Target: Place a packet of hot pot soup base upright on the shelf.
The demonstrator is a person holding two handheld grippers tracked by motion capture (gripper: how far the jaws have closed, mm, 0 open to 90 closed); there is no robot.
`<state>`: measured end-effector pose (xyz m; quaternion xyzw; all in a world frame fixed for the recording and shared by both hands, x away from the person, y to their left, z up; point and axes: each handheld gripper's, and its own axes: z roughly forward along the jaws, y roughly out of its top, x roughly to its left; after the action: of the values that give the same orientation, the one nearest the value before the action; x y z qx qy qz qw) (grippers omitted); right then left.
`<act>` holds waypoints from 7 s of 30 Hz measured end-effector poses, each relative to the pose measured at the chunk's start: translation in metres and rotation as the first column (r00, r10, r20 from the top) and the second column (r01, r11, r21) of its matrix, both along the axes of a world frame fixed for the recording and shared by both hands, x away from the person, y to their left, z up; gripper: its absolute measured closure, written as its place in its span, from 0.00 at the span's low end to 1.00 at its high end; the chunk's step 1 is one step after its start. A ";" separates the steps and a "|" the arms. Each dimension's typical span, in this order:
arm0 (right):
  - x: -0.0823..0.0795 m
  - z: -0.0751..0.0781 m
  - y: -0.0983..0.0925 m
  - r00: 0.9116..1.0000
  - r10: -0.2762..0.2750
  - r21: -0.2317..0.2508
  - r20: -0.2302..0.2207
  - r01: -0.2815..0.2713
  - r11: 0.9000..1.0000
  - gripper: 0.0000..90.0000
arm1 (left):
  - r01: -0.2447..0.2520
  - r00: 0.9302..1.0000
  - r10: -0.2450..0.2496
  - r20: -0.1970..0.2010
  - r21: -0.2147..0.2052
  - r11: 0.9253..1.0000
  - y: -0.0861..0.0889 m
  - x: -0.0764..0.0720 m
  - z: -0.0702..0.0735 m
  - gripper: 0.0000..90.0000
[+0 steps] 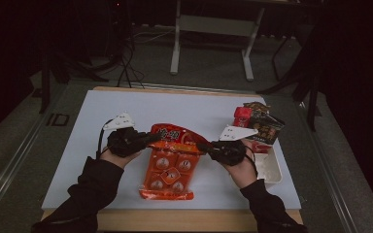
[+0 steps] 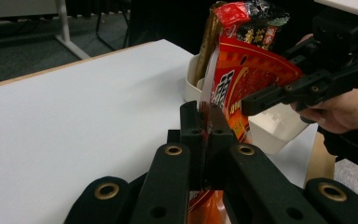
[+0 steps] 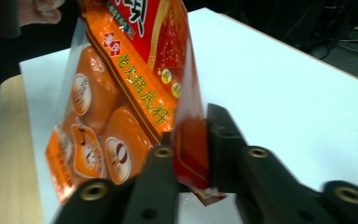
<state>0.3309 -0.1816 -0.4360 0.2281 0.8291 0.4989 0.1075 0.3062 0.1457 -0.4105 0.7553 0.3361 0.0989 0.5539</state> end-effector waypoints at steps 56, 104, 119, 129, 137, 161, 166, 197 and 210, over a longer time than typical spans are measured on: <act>-0.036 0.130 -0.042 0.985 0.006 0.122 0.171 -0.027 0.992 1.00 | 0.012 0.999 -0.006 0.044 -0.146 0.989 0.024 -0.024 -0.033 0.09; -0.035 0.106 -0.167 0.957 -0.275 0.200 0.093 0.253 0.947 1.00 | 0.034 0.998 -0.030 0.049 -0.084 0.996 0.013 -0.061 -0.099 0.01; -0.037 0.065 -0.185 0.946 -0.325 0.249 -0.003 0.316 0.916 1.00 | 0.024 0.999 -0.022 0.029 -0.090 0.996 0.014 -0.059 -0.105 0.02; -0.042 0.044 -0.202 0.928 -0.369 0.257 -0.047 0.368 0.894 1.00 | 0.011 1.000 -0.009 0.021 -0.100 0.995 0.017 -0.057 -0.107 0.02; -0.040 0.048 -0.200 0.925 -0.376 0.256 -0.053 0.377 0.890 0.90 | 0.014 1.000 -0.013 0.013 -0.098 0.995 0.016 -0.057 -0.108 0.01; -0.048 0.112 -0.142 0.952 -0.298 0.290 0.071 0.266 0.919 0.19 | 0.001 1.000 0.000 0.012 -0.099 0.995 0.019 -0.059 -0.109 0.02; -0.053 0.111 -0.127 0.964 -0.257 0.294 0.068 0.227 0.928 0.16 | 0.008 1.000 -0.007 0.015 -0.089 0.996 0.016 -0.061 -0.110 0.02; -0.059 0.021 -0.056 0.999 -0.022 0.171 -0.041 0.028 0.985 0.16 | 0.010 1.000 -0.008 0.020 -0.090 0.996 0.018 -0.062 -0.110 0.01; -0.065 -0.015 -0.049 0.997 0.005 0.086 -0.074 0.001 0.996 0.16 | 0.010 1.000 -0.007 0.025 -0.097 0.995 0.019 -0.062 -0.109 0.02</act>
<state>0.2660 -0.2307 -0.4508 0.2501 0.8105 0.5255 0.0662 0.2438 0.1646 -0.5192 0.7277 0.3306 0.0894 0.5942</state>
